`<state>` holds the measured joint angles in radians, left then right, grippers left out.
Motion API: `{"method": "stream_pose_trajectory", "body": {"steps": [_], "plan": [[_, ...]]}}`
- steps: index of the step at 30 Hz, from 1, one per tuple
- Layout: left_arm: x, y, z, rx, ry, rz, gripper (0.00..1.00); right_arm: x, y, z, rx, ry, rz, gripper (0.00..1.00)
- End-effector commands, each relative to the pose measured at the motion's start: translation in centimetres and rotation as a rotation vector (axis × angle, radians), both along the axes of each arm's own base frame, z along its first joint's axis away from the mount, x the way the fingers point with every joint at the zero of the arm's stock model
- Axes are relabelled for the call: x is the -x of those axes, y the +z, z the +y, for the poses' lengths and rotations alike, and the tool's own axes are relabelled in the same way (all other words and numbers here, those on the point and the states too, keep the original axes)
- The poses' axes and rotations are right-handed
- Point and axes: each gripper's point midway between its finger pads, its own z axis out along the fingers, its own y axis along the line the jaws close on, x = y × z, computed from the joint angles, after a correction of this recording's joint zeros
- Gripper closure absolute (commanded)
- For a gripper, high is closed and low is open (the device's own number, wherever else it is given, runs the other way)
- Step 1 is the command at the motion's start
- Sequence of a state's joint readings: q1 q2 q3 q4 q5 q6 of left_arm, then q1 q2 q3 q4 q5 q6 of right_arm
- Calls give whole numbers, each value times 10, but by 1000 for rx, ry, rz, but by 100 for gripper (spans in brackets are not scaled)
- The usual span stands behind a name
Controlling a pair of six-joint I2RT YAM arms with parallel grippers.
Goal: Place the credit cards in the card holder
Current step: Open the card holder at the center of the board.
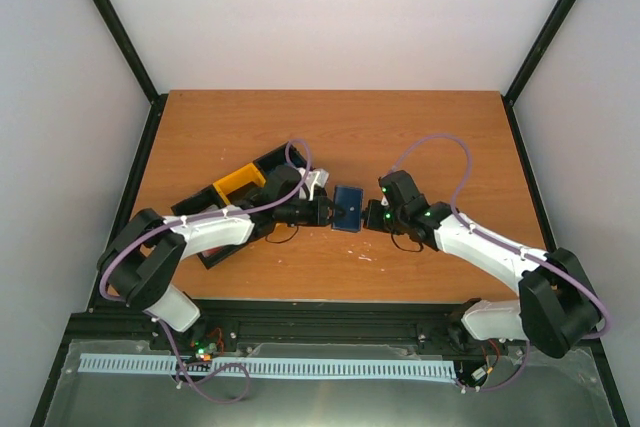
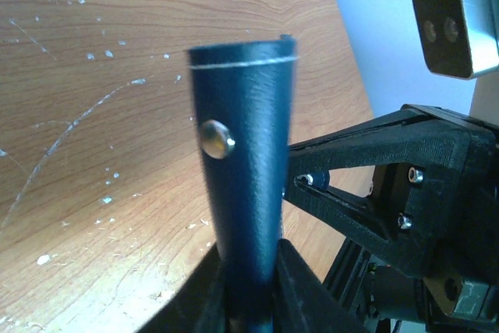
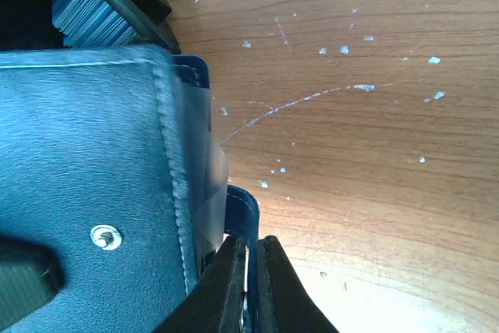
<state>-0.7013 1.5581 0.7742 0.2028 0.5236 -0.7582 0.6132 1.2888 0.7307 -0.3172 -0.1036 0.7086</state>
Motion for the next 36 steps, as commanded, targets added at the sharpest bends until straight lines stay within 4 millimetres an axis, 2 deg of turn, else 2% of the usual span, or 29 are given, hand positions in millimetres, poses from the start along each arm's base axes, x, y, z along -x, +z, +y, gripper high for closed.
{"method": "stream_pose_trajectory", "body": {"steps": [1, 2, 4, 6, 8, 14, 19, 21, 25, 32, 36], "plan": [[-7, 21, 3, 36, 33, -57, 65, 3, 20, 1, -29, 37, -41, 97], [-11, 16, 7, 15, 56, -58, 48, 5, 26, 0, -32, 41, -53, 97], [-13, 6, 10, -14, 72, -52, 30, 9, 35, -3, -33, 45, -58, 97], [-11, -4, 11, -22, 65, -33, 22, 15, 37, -5, -28, 54, -38, 97], [-9, -9, 9, -15, 46, -20, 19, 21, 33, -6, -19, 57, 1, 97], [-10, -35, 10, -53, 53, 25, 14, 27, 15, -11, 3, 27, 74, 97], [-5, -51, 6, -59, 20, 60, 14, 28, 6, -11, 20, 21, 109, 97], [-5, -57, 5, -63, 13, 69, 18, 27, 4, -13, 29, 16, 109, 97], [-6, -51, -1, -33, -12, 57, 30, 21, -1, -19, 79, 1, 90, 97], [-20, -69, 15, -161, 80, 41, 35, 14, -25, -54, 286, -65, 79, 97], [-23, -65, 17, -169, 92, 17, 33, 12, -41, -72, 391, -92, 78, 97]]}}
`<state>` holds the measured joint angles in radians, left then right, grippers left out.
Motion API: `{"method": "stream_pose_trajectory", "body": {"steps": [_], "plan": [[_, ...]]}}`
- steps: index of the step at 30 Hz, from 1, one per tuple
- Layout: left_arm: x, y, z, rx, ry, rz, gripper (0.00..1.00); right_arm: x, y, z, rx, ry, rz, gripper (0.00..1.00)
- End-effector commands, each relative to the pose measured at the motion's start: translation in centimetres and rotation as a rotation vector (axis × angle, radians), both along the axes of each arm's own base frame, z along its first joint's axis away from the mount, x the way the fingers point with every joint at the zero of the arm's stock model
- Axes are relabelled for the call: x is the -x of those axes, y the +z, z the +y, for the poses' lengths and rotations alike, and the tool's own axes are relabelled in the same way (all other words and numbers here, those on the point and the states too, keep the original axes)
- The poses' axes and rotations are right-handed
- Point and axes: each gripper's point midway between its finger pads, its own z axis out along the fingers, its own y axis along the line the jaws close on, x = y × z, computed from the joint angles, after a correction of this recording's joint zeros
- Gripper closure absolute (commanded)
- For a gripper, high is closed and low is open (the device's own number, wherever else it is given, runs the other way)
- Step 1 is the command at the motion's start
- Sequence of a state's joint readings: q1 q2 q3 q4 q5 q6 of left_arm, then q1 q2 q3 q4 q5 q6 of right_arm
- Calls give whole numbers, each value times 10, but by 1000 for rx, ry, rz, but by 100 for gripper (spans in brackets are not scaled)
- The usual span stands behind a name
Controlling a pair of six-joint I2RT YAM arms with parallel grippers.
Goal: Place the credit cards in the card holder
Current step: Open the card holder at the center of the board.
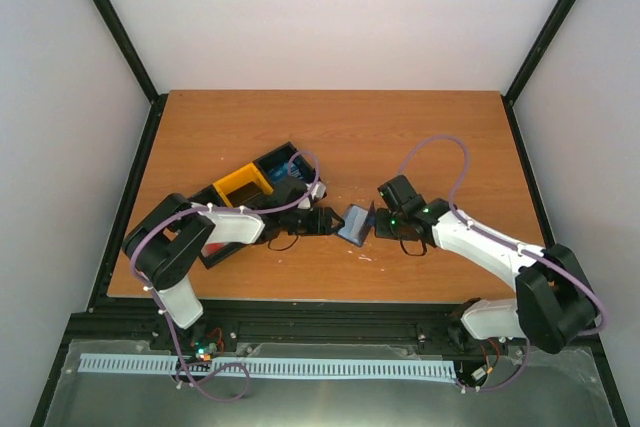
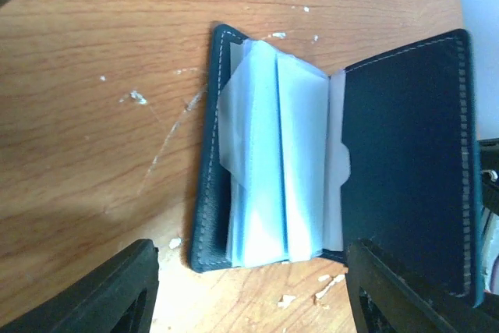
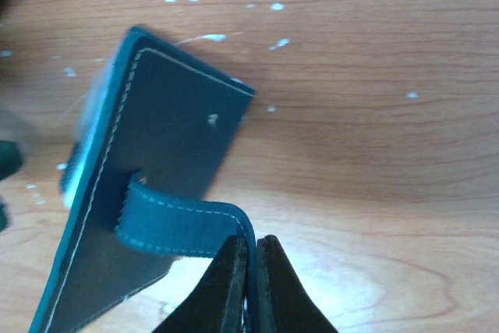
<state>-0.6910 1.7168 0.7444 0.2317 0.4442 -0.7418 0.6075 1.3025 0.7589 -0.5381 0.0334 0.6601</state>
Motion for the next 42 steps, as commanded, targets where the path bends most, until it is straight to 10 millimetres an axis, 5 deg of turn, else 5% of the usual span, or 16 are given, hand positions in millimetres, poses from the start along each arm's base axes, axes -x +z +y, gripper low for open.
{"method": "stream_pose_trajectory", "body": {"steps": [1, 11, 25, 32, 42], "plan": [[-16, 10, 2, -26, 21, -67, 32, -4, -19, -33, 181, -48, -10, 97], [-16, 8, -14, 12, -40, -39, 40, -16, -29, -65, 383, -117, -37, 97], [-14, 12, -31, 66, -110, 0, 48, -37, -24, -54, 399, -82, -76, 71], [-13, -13, -29, 17, -83, 87, 52, -35, -35, -49, 380, -70, -53, 73], [-15, 5, -31, 46, -77, 64, 73, -37, -31, -55, 394, -100, -65, 76]]}}
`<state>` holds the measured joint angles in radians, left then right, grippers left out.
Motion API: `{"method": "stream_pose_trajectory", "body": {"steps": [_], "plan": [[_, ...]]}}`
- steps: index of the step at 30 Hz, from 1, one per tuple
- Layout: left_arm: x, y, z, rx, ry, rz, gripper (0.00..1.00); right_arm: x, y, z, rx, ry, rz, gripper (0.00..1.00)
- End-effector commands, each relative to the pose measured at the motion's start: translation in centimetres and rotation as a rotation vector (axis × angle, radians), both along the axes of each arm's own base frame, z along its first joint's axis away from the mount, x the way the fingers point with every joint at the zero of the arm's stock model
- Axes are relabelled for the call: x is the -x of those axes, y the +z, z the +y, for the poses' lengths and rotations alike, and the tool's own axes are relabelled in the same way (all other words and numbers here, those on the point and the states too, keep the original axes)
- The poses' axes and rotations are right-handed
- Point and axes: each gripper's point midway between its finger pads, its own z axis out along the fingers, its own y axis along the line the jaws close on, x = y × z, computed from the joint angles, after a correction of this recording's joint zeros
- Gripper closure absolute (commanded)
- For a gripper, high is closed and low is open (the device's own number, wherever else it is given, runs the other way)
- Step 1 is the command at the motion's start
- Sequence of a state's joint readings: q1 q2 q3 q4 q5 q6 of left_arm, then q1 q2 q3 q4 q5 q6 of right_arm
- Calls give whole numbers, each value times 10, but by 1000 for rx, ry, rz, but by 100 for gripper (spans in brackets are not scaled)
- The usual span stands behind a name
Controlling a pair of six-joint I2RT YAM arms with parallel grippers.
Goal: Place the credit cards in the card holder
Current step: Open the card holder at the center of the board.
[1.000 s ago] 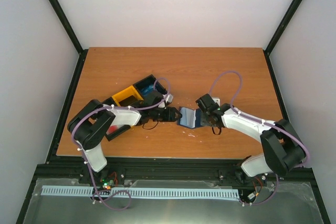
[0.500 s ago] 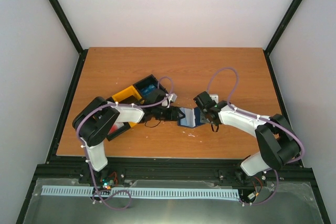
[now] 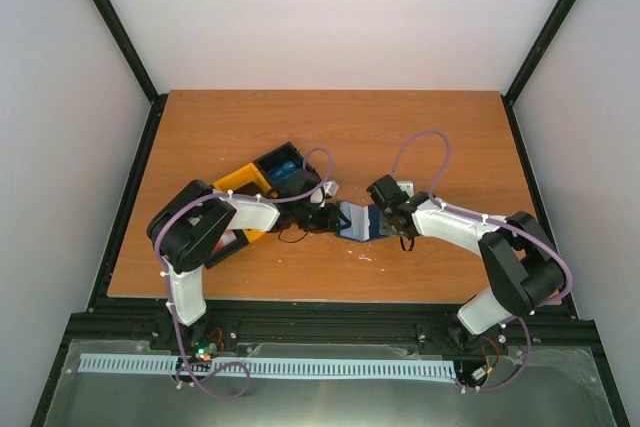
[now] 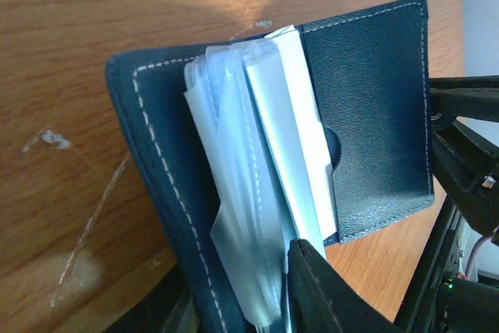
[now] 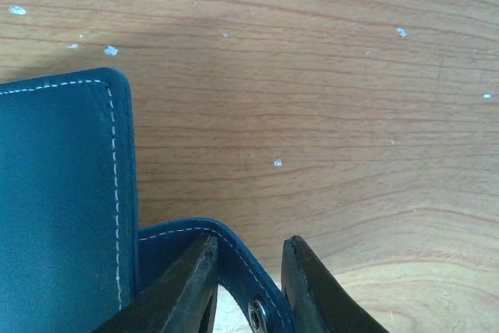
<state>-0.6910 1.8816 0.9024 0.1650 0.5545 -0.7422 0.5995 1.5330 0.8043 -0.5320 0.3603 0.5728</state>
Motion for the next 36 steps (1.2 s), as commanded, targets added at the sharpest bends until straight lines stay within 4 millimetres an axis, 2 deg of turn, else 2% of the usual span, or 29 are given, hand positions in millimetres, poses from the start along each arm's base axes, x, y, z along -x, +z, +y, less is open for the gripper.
{"method": "stream_pose_trajectory", "body": {"steps": [1, 5, 9, 15, 18, 19, 22, 25, 31, 36], "plan": [[-7, 24, -3, 36, 2, -45, 74, -6, 15, -8, 8, -43, -56, 76], [-3, 27, 0, 42, -1, -44, 79, -6, 30, -14, 13, -65, -85, 74], [-1, 29, -1, 51, -5, -36, 89, -5, 45, -14, -10, -81, -97, 66], [0, 34, -2, 67, -6, -30, 99, -5, 85, 25, -267, 21, -167, 69], [0, 35, -2, 66, 1, -24, 99, -4, 96, 30, -331, 14, -195, 72], [0, 36, -3, 69, 1, -22, 99, -3, 97, 37, -370, 37, -194, 73], [0, 40, -5, 82, -2, -21, 99, 4, 93, 76, -548, 150, -130, 76], [0, 42, -4, 81, 0, -26, 99, 10, 84, 107, -702, 191, -53, 86], [1, 38, -2, 67, 4, -23, 99, 2, 62, 122, -733, 171, 8, 97], [2, 37, -1, 66, 3, -25, 99, 5, 42, 130, -736, 177, 81, 97]]}}
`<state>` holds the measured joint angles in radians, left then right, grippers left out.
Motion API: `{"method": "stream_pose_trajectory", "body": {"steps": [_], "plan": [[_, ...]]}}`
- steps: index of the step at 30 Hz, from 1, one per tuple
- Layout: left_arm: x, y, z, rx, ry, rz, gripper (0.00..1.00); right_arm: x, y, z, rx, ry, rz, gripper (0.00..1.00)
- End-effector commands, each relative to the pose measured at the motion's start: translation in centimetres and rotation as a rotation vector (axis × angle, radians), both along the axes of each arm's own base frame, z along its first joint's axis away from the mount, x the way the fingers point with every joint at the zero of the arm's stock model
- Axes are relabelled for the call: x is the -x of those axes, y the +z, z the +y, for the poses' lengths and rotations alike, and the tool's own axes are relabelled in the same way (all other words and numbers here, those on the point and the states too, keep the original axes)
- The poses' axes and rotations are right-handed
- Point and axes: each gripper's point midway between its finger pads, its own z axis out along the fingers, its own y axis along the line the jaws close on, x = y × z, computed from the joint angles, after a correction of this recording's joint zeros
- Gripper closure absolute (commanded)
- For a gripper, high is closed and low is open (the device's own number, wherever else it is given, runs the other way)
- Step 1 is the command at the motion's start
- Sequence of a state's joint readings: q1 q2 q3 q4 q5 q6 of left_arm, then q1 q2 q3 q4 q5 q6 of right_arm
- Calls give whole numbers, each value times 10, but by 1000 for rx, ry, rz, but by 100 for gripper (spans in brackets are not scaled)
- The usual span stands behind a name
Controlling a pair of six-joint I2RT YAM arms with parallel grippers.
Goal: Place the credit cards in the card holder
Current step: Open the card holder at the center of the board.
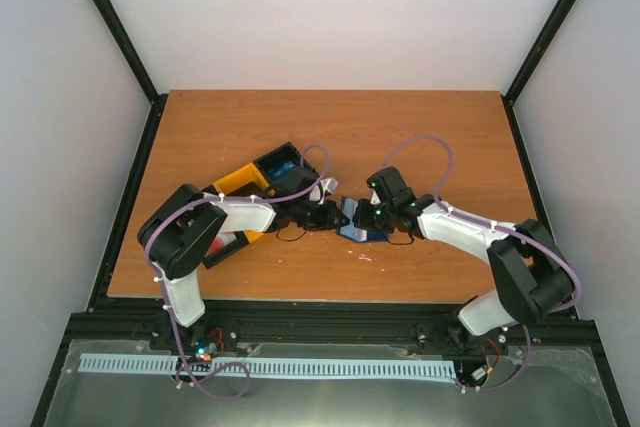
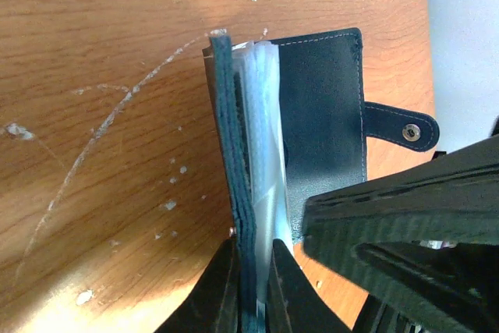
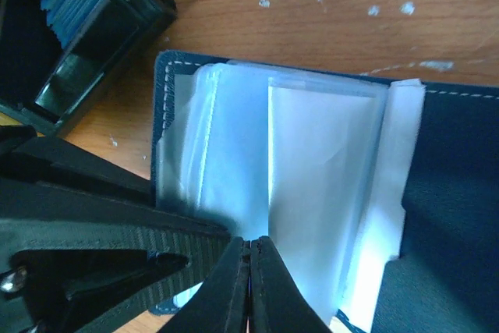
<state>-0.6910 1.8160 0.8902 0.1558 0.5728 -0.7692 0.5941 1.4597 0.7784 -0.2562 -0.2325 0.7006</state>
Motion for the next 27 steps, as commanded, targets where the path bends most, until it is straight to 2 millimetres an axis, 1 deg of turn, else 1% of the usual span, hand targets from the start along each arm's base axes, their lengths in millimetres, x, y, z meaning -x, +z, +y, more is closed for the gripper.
{"method": "stream_pose_trajectory", "body": {"steps": [1, 6, 8, 12, 16, 19, 22, 24, 25, 26, 27], "plan": [[-1, 14, -1, 24, -1, -20, 99, -2, 1, 16, -63, 28, 23, 97], [-1, 15, -2, 30, -5, -22, 99, 0, -15, 15, -24, 30, 60, 97], [-1, 15, -1, 26, -2, -21, 99, -1, -21, 11, 41, 17, 66, 97], [-3, 13, 1, 6, 12, -22, 99, -9, -29, -16, 301, -67, 20, 97], [-5, 14, 2, -2, 20, -26, 99, -9, -38, -47, 528, -136, 10, 97], [-5, 13, 3, -12, 25, -25, 99, -10, -38, -67, 630, -186, -1, 97], [-5, 11, 5, -20, 32, -22, 99, -10, -37, -80, 692, -211, -10, 96], [-6, 11, 4, -19, 31, -22, 99, -10, -32, -84, 709, -227, -15, 95], [-5, 11, 4, -18, 29, -22, 99, -11, -28, -82, 696, -229, -26, 95], [-5, 11, 4, -17, 26, -22, 99, -12, -23, -77, 657, -217, -42, 95], [-5, 12, 3, -15, 23, -21, 99, -14, -16, -65, 585, -183, -67, 93]]}}
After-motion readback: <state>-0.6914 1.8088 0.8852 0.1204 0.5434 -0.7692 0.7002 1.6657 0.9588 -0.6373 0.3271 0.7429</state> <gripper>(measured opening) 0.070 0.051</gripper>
